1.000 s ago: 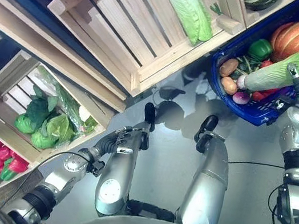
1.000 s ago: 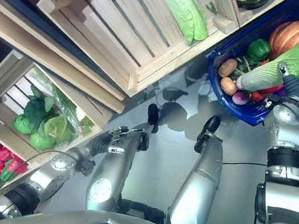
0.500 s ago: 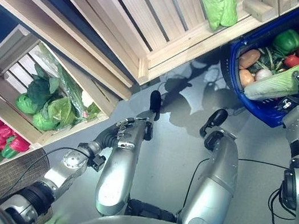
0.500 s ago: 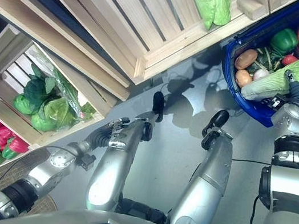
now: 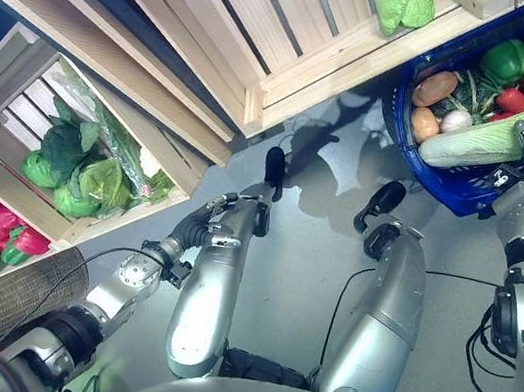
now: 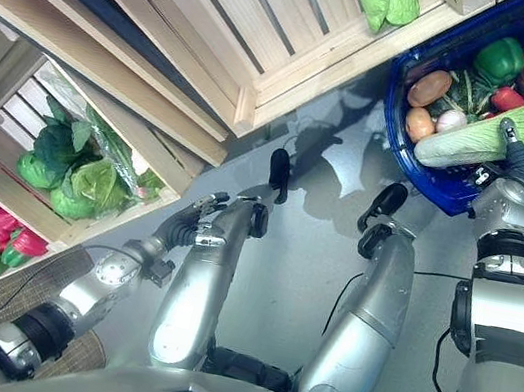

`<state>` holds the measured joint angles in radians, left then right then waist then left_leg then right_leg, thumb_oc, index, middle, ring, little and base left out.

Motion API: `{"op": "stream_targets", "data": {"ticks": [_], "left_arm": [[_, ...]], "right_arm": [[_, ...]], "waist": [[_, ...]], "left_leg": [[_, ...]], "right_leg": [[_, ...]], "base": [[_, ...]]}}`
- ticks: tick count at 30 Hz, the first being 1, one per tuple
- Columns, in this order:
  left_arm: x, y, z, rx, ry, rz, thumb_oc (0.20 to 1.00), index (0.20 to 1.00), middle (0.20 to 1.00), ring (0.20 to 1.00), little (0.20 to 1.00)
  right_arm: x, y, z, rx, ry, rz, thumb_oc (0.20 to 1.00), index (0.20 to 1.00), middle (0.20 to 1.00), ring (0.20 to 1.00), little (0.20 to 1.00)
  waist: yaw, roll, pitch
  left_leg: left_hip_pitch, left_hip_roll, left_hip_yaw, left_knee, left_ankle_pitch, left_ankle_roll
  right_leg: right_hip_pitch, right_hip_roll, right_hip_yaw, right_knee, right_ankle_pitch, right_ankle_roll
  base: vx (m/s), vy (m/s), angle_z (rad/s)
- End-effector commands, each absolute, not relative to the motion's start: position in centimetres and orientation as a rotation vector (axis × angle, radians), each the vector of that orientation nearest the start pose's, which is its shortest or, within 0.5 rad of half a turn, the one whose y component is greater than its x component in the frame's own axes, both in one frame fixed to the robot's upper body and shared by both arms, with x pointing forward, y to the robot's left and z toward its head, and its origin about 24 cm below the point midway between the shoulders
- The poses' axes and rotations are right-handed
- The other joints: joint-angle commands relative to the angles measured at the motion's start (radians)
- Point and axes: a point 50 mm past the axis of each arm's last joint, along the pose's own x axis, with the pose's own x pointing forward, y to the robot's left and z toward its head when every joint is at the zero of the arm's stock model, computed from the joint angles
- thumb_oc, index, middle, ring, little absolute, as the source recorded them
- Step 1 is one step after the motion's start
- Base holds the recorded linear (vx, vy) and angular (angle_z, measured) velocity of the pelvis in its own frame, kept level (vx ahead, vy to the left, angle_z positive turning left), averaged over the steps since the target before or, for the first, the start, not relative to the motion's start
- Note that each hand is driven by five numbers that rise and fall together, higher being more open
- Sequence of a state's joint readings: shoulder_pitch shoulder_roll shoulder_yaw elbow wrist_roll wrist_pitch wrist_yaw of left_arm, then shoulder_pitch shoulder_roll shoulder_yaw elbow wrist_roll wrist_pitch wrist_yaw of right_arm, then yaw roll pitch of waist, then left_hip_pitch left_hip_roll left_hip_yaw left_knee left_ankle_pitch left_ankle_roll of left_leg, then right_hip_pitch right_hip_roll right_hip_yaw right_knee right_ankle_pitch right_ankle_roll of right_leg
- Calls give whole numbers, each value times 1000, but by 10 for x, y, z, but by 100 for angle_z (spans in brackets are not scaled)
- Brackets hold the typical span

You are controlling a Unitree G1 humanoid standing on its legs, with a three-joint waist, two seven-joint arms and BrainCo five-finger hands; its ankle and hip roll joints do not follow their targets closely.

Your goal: Pick up fruits and vegetables into the basket

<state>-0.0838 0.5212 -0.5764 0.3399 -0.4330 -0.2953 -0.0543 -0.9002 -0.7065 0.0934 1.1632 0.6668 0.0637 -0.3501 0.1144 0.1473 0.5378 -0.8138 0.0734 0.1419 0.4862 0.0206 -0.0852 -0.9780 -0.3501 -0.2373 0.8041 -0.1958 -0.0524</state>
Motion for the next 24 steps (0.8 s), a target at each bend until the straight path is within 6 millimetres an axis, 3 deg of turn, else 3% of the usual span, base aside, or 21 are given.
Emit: {"op": "stream_targets", "data": {"ticks": [1,4,10,15,17,24], "left_arm": [[220,137,-18,89,137,-487,1000,1000,1000,1000,1000],[228,138,4,66,24,-474,1000,1000,1000,1000,1000],[237,140,36,79,-140,-454,1000,1000,1000,1000,1000],[241,147,64,172,-319,-373,1000,1000,1000,1000,1000],[242,152,76,193,-385,-339,1000,1000,1000,1000,1000],[232,183,119,308,-664,-164,1000,1000,1000,1000,1000]], "right_arm": [[335,-377,132,-35,158,-861,1000,1000,1000,1000,1000],[334,-374,139,-69,62,-904,1000,1000,1000,1000,1000],[322,-353,130,-92,-107,-917,1000,1000,1000,1000,1000],[298,-322,110,-163,-221,-818,1000,1000,1000,1000,1000],[287,-314,107,-181,-261,-795,1000,1000,1000,1000,1000],[245,-289,94,-153,-377,-680,1000,1000,1000,1000,1000]], "waist": [[-22,110,-18],[-35,100,-18],[-83,59,-18],[-130,18,-18],[-142,6,-18],[-189,-36,-18]], "left_leg": [[-12,-4,30,125,-186,75],[37,0,40,88,-171,65],[146,6,57,7,-145,48],[253,11,71,-59,-128,39],[264,15,85,-84,-95,46],[419,28,104,-143,-87,37]], "right_leg": [[51,58,4,-55,-14,66],[103,69,-1,-95,-3,70],[216,99,-3,-180,21,81],[321,122,1,-247,33,95],[334,123,-9,-276,68,90],[494,129,-10,-356,84,114]], "base": [[-5,45,-1],[-7,81,-2],[9,100,-13],[5,84,-13],[-56,51,-16],[38,45,-11]]}}
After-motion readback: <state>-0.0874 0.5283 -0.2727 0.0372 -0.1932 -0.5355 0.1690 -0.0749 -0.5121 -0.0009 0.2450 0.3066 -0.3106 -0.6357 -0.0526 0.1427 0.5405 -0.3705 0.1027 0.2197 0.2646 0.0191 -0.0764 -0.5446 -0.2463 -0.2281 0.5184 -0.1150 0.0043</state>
